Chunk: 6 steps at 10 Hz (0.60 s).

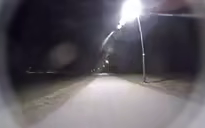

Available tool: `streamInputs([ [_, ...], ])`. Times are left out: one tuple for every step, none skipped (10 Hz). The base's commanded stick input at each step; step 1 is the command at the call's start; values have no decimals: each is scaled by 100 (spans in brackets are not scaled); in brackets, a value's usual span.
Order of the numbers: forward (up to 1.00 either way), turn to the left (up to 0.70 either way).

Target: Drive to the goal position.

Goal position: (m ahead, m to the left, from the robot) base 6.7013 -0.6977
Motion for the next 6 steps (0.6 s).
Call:
streamInputs([
  [100,0],
  [100,0],
  [100,0],
  [100,0],
  [100,0],
  [100,0],
])
